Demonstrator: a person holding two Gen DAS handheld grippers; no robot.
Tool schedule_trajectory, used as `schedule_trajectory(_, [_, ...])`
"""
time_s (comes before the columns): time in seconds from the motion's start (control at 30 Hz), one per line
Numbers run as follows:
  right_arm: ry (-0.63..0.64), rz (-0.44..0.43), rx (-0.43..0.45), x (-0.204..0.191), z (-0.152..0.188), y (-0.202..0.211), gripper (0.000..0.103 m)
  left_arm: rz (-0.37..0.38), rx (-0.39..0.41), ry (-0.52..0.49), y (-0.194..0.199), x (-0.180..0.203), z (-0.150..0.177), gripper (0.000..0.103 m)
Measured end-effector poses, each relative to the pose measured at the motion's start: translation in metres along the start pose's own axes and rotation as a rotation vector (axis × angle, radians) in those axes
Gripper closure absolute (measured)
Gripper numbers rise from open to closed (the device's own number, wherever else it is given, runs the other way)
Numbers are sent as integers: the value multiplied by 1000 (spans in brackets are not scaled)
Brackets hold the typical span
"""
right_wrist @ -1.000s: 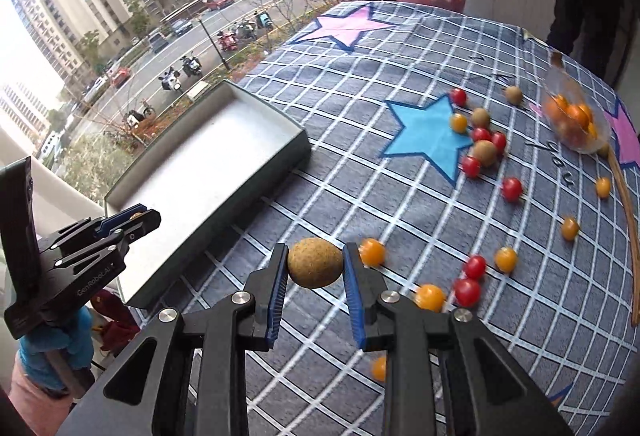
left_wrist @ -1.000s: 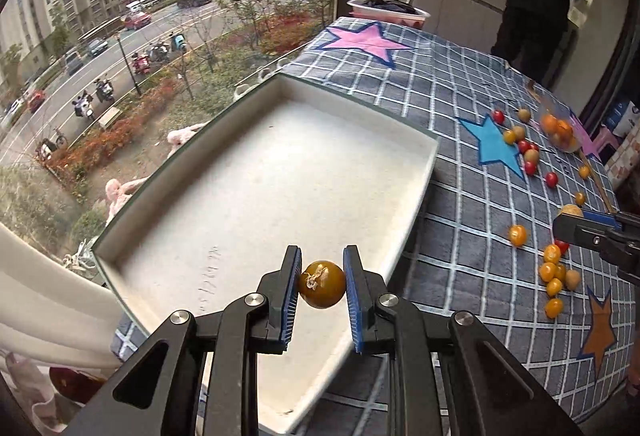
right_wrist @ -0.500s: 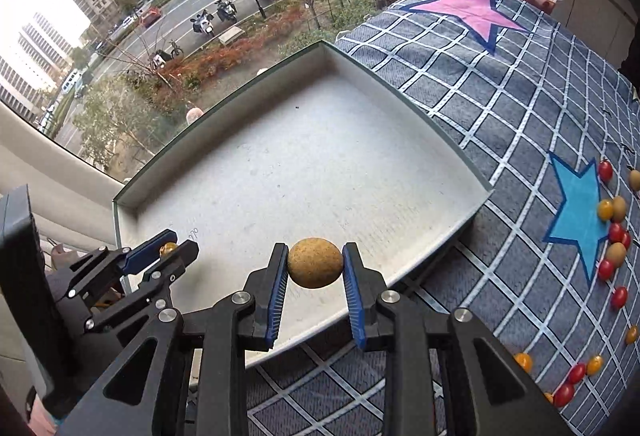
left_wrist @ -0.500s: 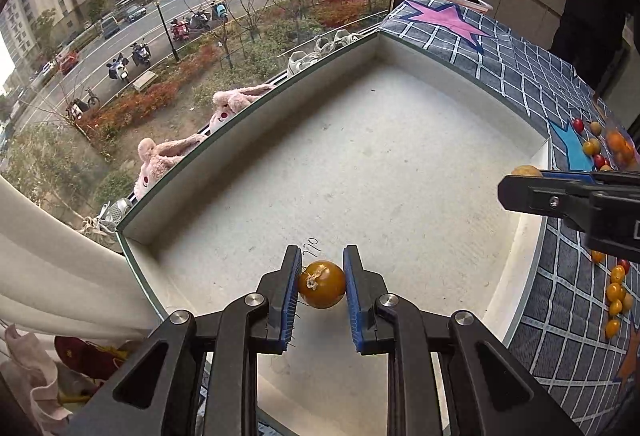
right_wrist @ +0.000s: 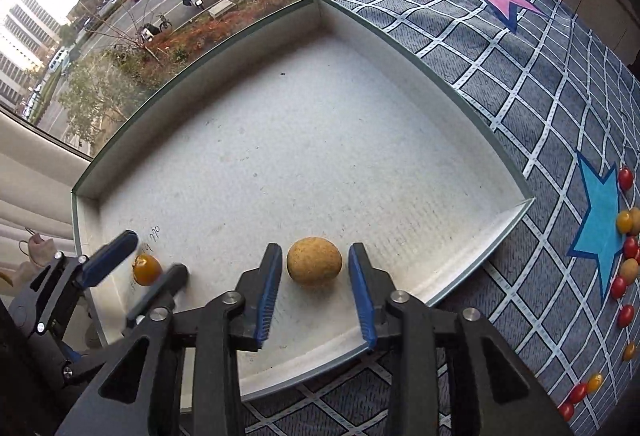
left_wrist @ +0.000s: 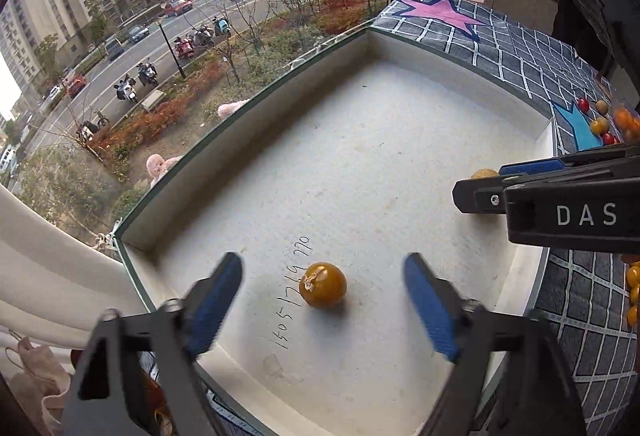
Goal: Organize fruits
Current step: 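Carry both fruits into the white tray and open both tools, then withdraw both open tools from the tray back toward the fruits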
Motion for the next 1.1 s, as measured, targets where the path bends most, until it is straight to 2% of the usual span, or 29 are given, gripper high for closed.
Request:
schedule_trajectory(0.03, [2,4,9,-1,-2,1,38,-10,28,-6,6,-2,0,8])
schedule_trajectory(0.07, [2,11,21,-3,-4,3,30,-5,32,-16,8,-1,0,8])
schedule_trajectory(0.1, [-2,9,30,-2,-5,6,27,5,24,-21,8,0,0,8])
schedule_trajectory(0.23, [-46,-23,55,5,-9,25,24,22,15,-26,16,1,-1,8])
schedule_trajectory(0.37, [-62,-20,78,17,-12,48,23,35,32,-47,29,10,-10,8])
schedule_trajectory(0.6, [-100,-6,144,52,2,107,22,107,71,-113,57,49,-28,8])
schedule_trajectory(0.87, [-261,68,174,136,61,149,21,201,53,-208,69,116,-21,8])
schedule_trajectory(1.1, [-364,217,165,211,130,168,21,248,8,-306,64,173,4,8])
Point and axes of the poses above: each gripper's, at about its wrist camera, not at the fingertips, and y roughly against the way its jaws point, x to its right, z to its underside, the point moved 4 cm from there along -y, roughly the way its jaws point, and after that the axes turned 12 degrees about x, right-handed, at the moved point
